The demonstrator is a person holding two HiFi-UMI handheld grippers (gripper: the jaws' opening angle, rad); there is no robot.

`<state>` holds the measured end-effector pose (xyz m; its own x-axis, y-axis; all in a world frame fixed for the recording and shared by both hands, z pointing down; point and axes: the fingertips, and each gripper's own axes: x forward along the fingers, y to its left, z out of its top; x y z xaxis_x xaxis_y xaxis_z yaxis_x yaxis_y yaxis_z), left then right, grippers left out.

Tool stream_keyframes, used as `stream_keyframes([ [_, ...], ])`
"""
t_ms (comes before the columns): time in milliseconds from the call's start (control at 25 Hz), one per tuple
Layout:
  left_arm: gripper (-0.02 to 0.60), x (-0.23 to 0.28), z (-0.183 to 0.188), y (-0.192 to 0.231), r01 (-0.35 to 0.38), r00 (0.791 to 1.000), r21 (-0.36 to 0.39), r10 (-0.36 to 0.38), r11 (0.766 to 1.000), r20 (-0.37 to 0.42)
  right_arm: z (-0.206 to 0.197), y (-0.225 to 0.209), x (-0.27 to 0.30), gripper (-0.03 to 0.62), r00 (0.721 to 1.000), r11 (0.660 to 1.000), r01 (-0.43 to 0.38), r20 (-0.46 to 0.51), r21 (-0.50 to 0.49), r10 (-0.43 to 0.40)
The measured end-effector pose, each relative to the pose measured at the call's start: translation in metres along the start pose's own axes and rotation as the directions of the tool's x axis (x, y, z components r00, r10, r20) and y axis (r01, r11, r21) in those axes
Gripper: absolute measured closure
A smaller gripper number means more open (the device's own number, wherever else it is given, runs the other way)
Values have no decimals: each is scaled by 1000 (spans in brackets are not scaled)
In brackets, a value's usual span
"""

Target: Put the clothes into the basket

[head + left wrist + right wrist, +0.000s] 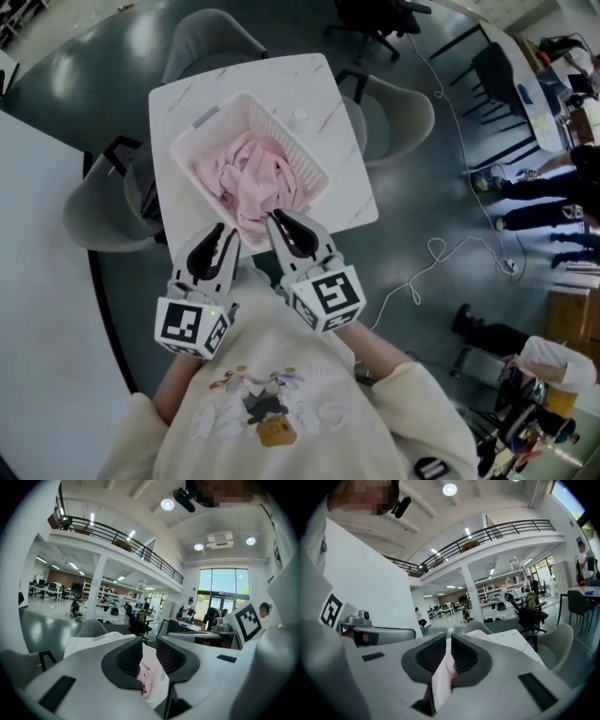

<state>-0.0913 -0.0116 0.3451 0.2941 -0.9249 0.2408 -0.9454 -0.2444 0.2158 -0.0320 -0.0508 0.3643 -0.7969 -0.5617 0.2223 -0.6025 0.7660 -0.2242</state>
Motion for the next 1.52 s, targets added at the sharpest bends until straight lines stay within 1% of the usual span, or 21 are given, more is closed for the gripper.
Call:
stream_keyframes([
  [80, 500, -5, 12, -21, 21, 999, 36, -22, 999, 27, 9, 4, -17, 556, 1000, 1000, -12, 26, 13, 12],
  [200, 530, -11, 27, -46, -5, 998, 114, -3, 993, 64, 25, 8, -41, 556, 997, 999, -33, 74, 13, 32],
  [240, 540, -11, 30, -53, -12, 997, 130, 2, 991, 75, 29, 10, -47, 556, 995, 999, -47, 86, 17, 46],
  [360, 569, -11, 30, -71, -11, 996, 133, 0, 991, 87, 37, 16, -64, 556, 989, 994, -102, 114, 35, 97],
  [400, 571, -12, 30, -76, -13, 996, 132, 1, 991, 87, 42, 17, -68, 556, 985, 994, -107, 137, 28, 102],
  [520, 571, -12, 28, -89, -24, 996, 139, 12, 990, 86, 57, 18, -80, 556, 975, 996, -86, 201, -26, 90],
  [600, 571, -12, 26, -98, -25, 997, 128, 15, 991, 81, 59, 17, -86, 569, 975, 995, -96, 198, -23, 98],
  [640, 571, -13, 24, -104, -23, 997, 123, 14, 992, 77, 58, 18, -89, 586, 975, 994, -110, 191, -14, 111],
  [720, 571, -14, 19, -116, -12, 998, 115, 4, 993, 70, 59, 20, -95, 586, 973, 991, -131, 188, -19, 133],
  [800, 571, -13, 12, -126, 1, 998, 106, -7, 994, 58, 60, 20, -102, 586, 971, 991, -128, 199, -40, 133],
  [880, 571, -11, 3, -130, -1, 999, 90, -2, 996, 42, 56, 18, -108, 586, 972, 991, -119, 199, -59, 128],
  [920, 571, -11, 0, -131, -7, 999, 83, 4, 997, 38, 52, 16, -109, 586, 974, 991, -116, 186, -69, 127],
  [1000, 571, -9, 0, -133, -16, 999, 72, 13, 997, 41, 39, 13, -109, 586, 983, 990, -118, 130, -76, 127],
  [1080, 571, -8, -1, -136, -13, 999, 66, 11, 998, 39, 25, 9, -108, 586, 989, 991, -123, 79, -59, 128],
  [1120, 571, -7, -2, -139, -7, 999, 66, 5, 998, 35, 22, 8, -108, 586, 989, 991, -128, 69, -50, 131],
  [1200, 571, -6, -4, -143, 4, 1000, 69, -6, 998, 28, 22, 7, -110, 586, 988, 990, -135, 67, -49, 138],
  [1320, 571, -3, -5, -144, 3, 1000, 63, -4, 998, 21, 29, 4, -110, 586, 987, 989, -138, 80, -56, 142],
  [1520, 571, 2, -3, -148, 12, 1000, 74, -13, 997, 13, 33, -4, -114, 586, 988, 992, -119, 95, -48, 123],
])
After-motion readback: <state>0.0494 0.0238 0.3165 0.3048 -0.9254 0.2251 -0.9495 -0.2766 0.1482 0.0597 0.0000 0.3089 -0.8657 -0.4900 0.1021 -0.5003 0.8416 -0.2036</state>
